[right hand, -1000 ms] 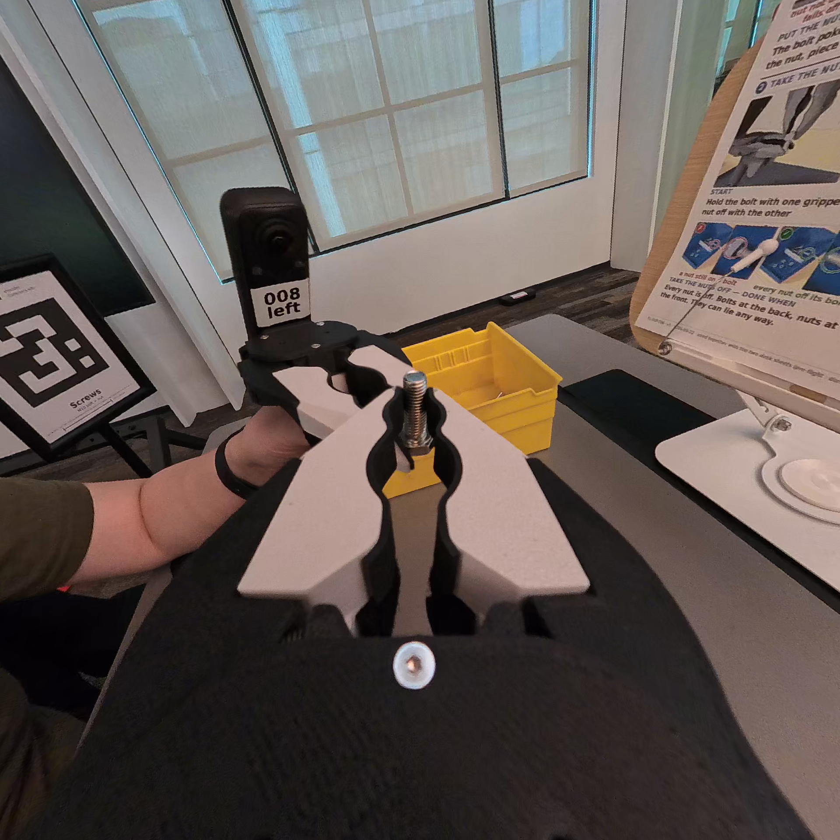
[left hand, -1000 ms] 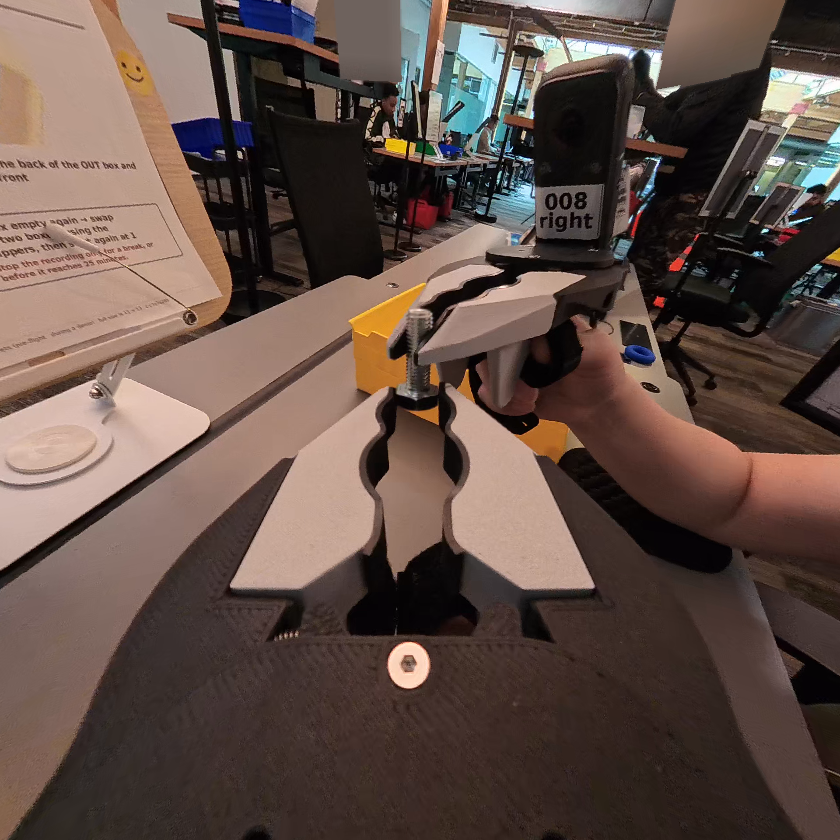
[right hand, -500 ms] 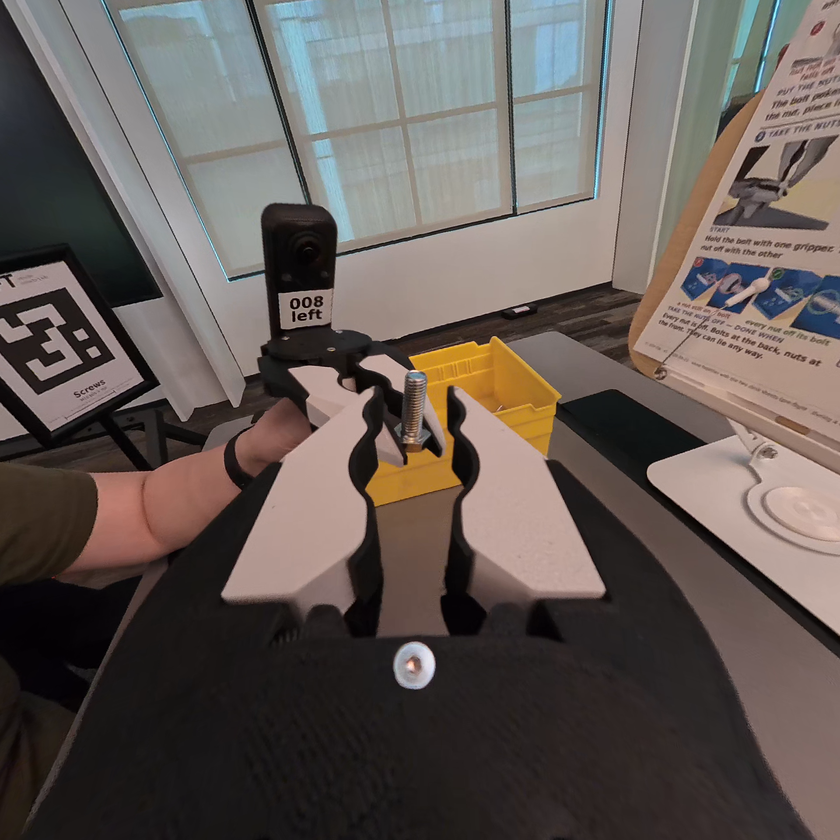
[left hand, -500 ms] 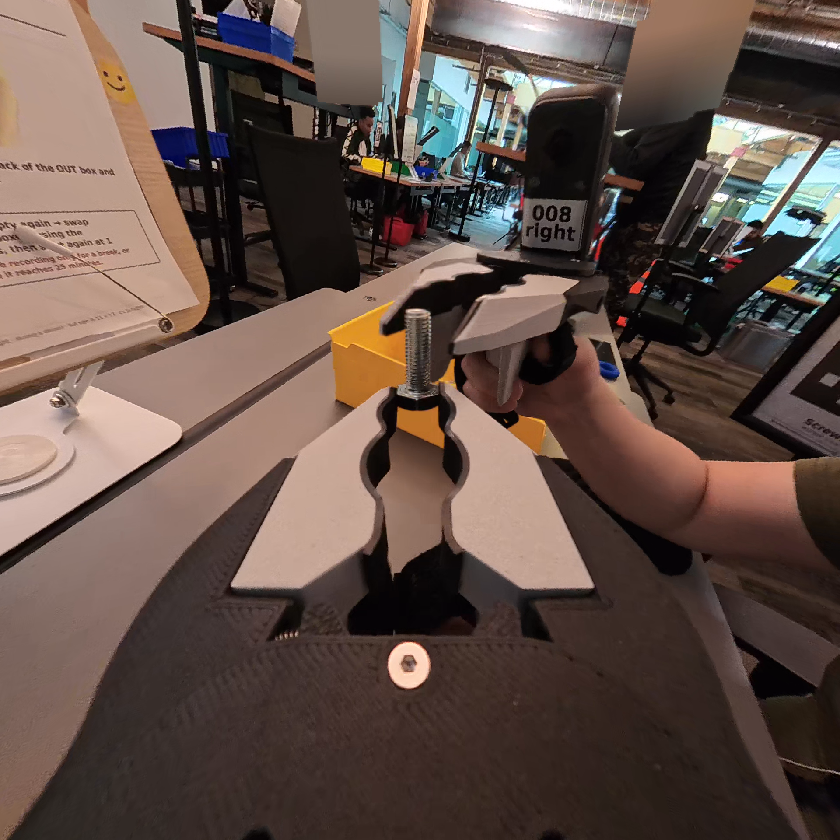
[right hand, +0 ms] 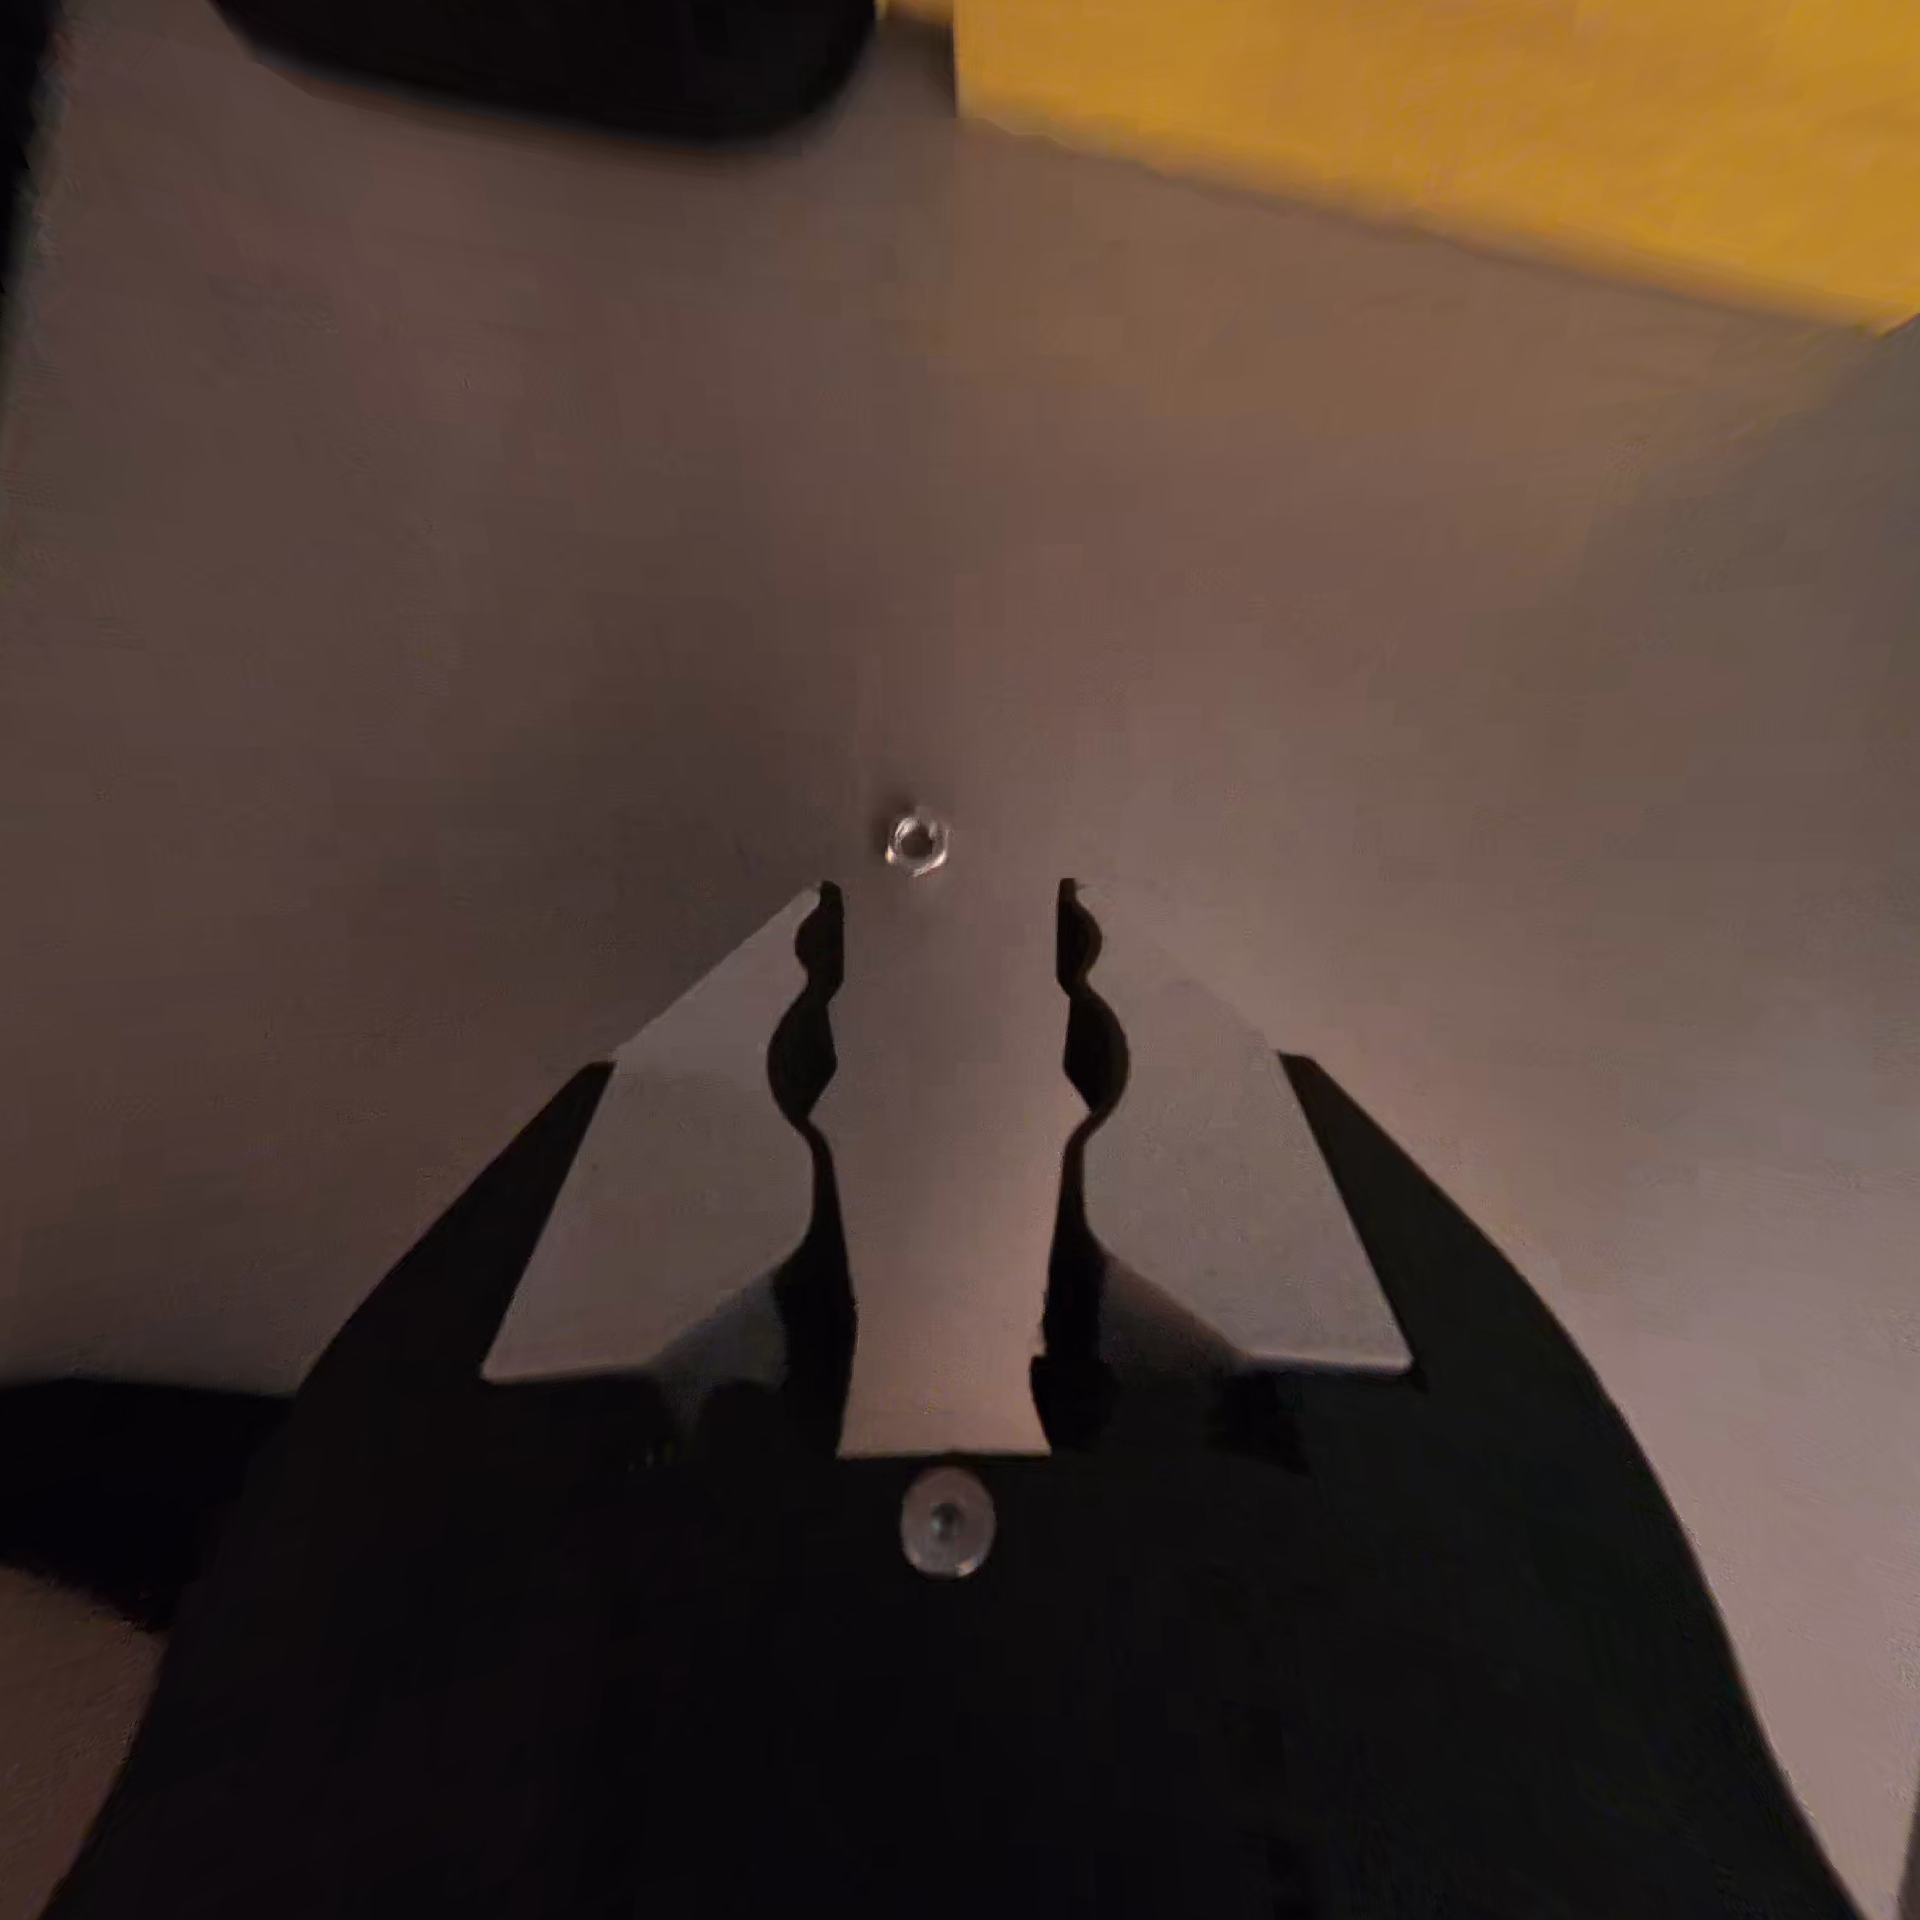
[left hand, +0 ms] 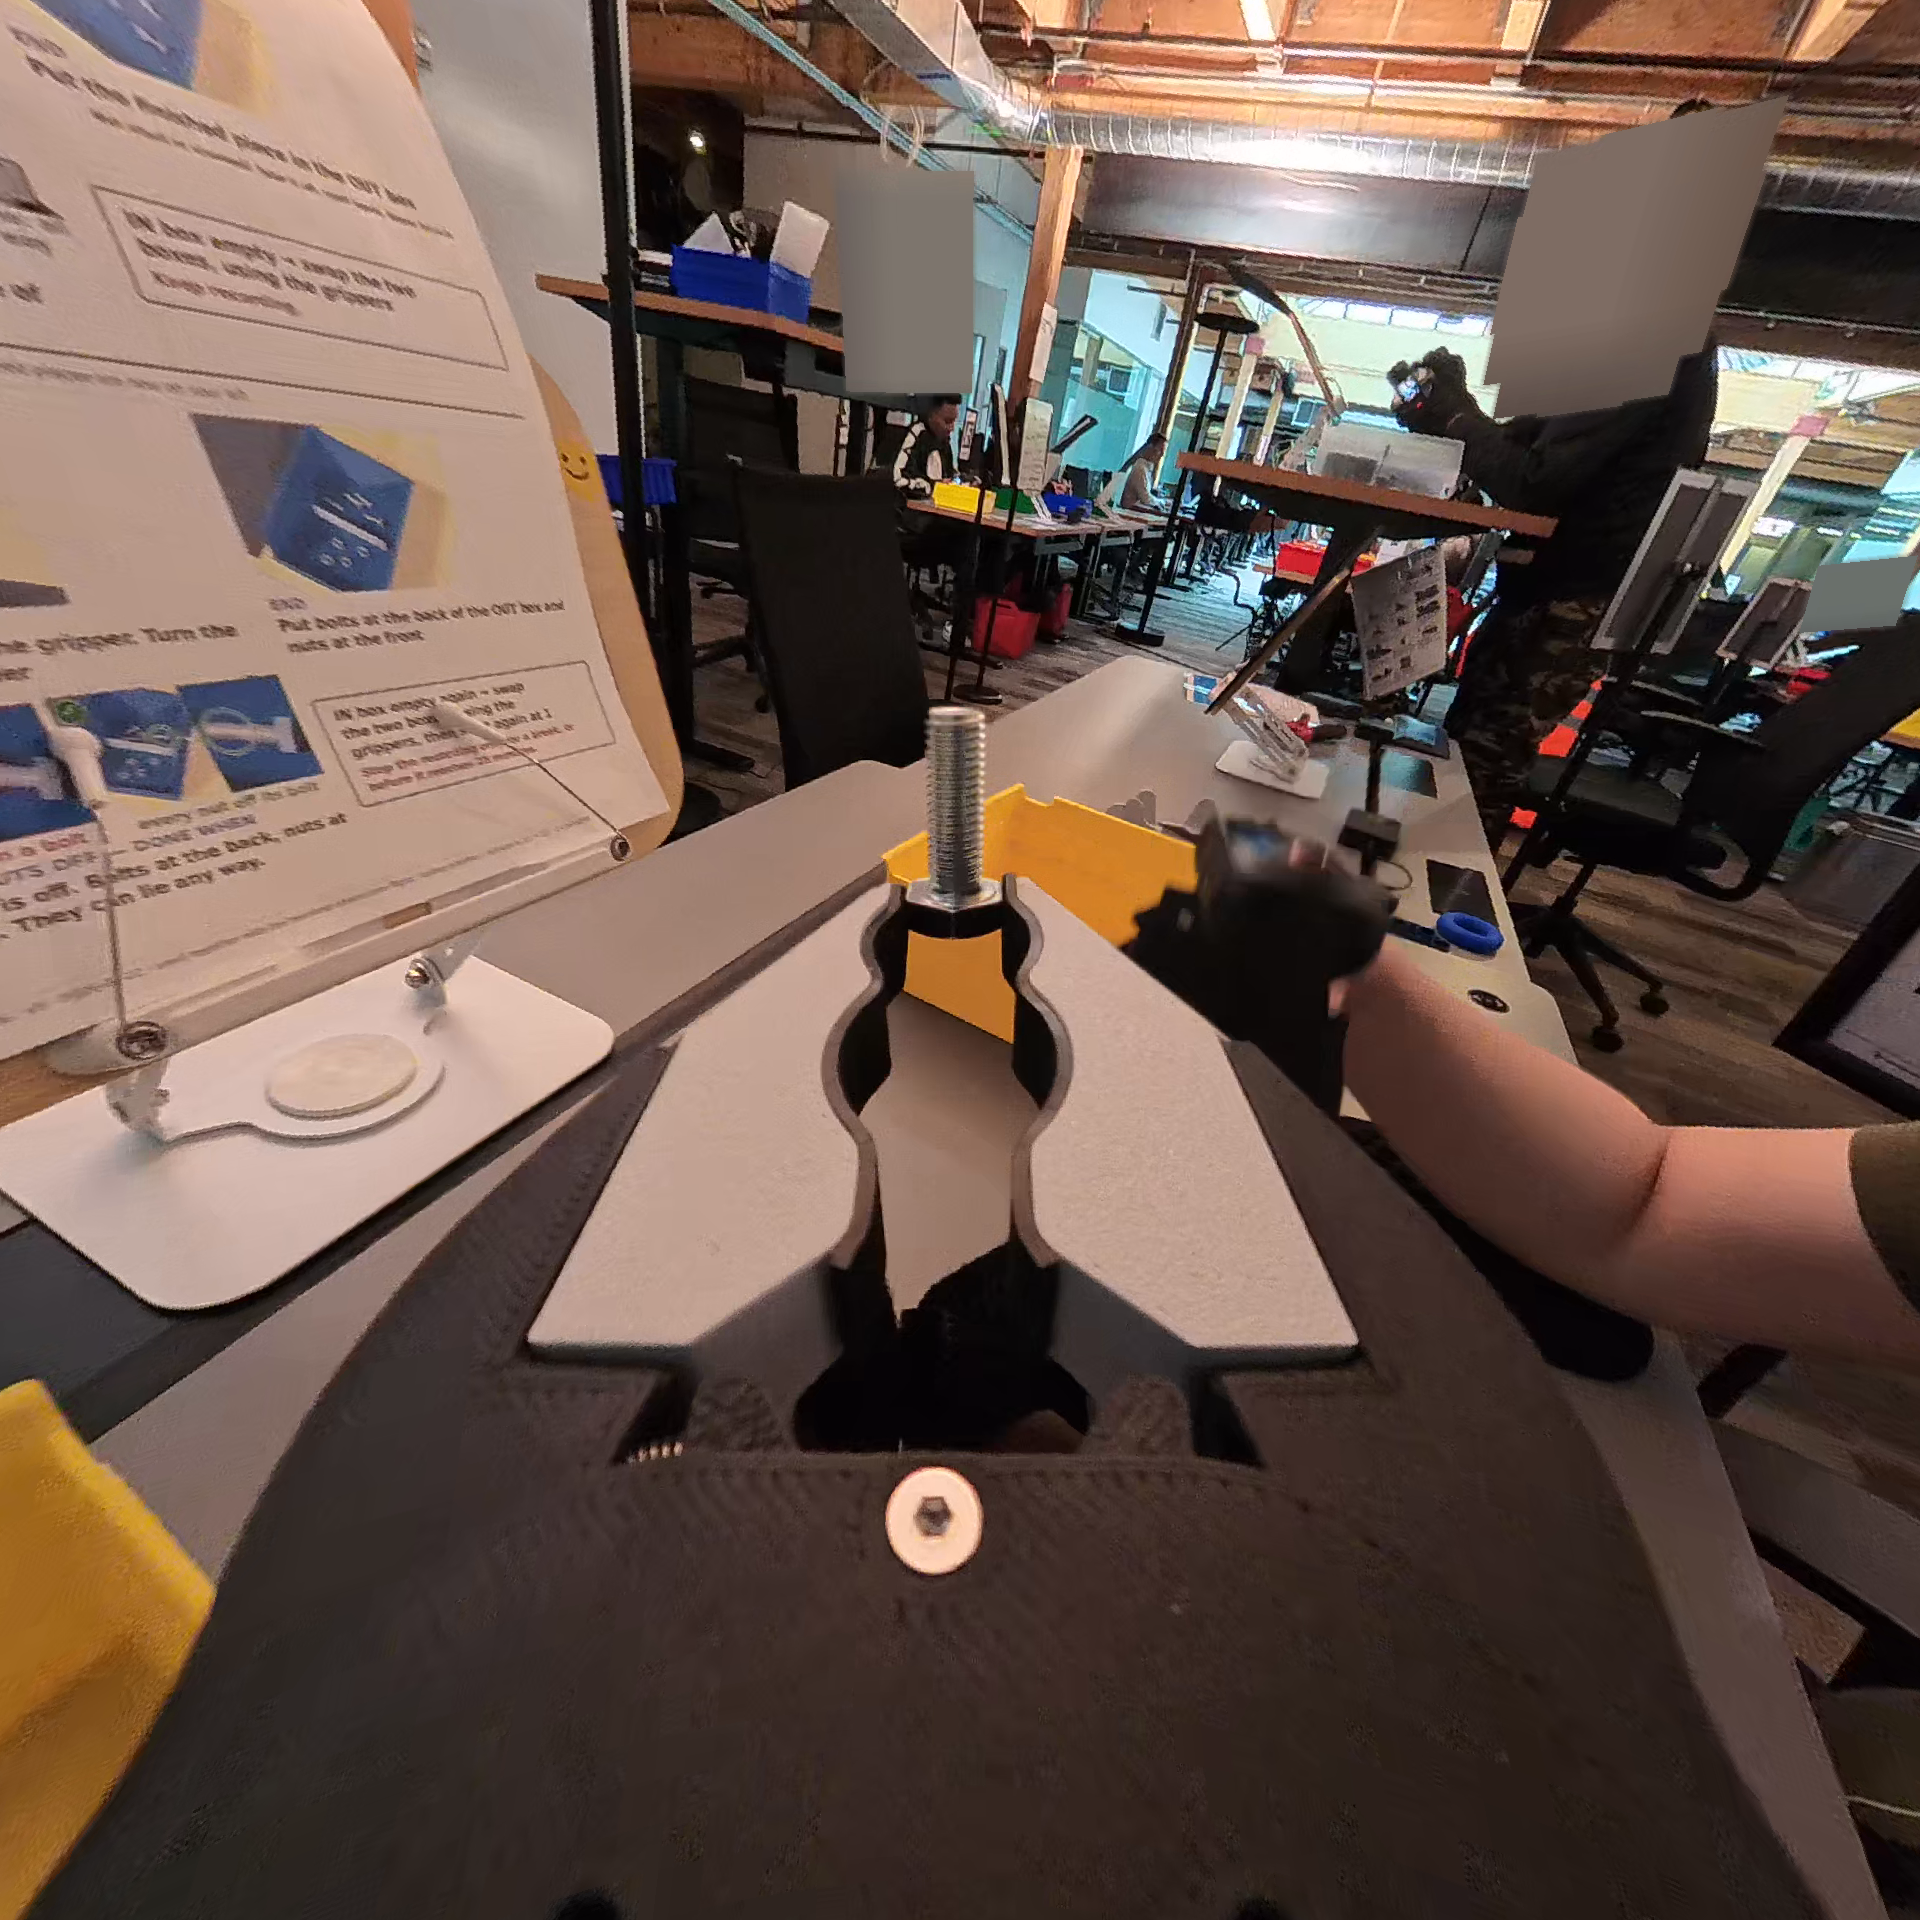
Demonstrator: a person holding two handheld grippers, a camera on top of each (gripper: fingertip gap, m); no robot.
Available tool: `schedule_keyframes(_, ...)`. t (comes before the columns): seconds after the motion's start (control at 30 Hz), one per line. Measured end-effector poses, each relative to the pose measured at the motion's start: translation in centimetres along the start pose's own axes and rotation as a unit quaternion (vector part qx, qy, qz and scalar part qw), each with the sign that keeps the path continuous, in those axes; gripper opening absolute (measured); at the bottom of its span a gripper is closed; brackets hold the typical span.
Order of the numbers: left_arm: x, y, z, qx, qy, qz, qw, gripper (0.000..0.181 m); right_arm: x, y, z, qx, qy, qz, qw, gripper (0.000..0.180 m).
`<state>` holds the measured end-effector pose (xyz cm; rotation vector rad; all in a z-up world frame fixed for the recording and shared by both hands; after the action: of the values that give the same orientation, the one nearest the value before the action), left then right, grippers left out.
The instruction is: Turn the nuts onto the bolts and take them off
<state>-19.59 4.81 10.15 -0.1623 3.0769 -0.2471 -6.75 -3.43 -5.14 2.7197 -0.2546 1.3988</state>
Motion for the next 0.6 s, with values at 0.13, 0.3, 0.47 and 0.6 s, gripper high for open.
schedule_keyframes(0.13,0.7,0.3,-0.5,-0.002,-0.007,-0.006,1.0,0.016,-3.9,0.8,0.6,-0.007,0.085,-0.038,0.996,0.036)
schedule_keyframes(0.3,1.0,0.3,-0.8,-0.014,-0.004,-0.015,1.0,0.016,-5.5,0.7,0.2,0.002,0.106,-0.02,0.994,0.029)
schedule_keyframes(0.47,1.3,0.5,-1.0,-0.02,-0.006,-0.024,1.0,0.016,-6.4,0.8,0.2,-0.003,0.135,-0.012,0.991,0.024)
schedule_keyframes(0.6,1.4,0.5,-1.0,-0.017,-0.007,-0.023,1.0,0.016,-6.8,0.7,0.2,0.008,0.153,0.004,0.988,0.016)
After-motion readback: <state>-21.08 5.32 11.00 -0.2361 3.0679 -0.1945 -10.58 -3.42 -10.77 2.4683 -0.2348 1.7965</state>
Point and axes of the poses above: each gripper's, where its closed fingertips meet, x back along the fingers, z out of its underside, y = z × x across the jaws, the point moved 6 cm from there along x, back along the fingers, and after that the axes turned 2 degrees about -y, right-handed, at the moved point
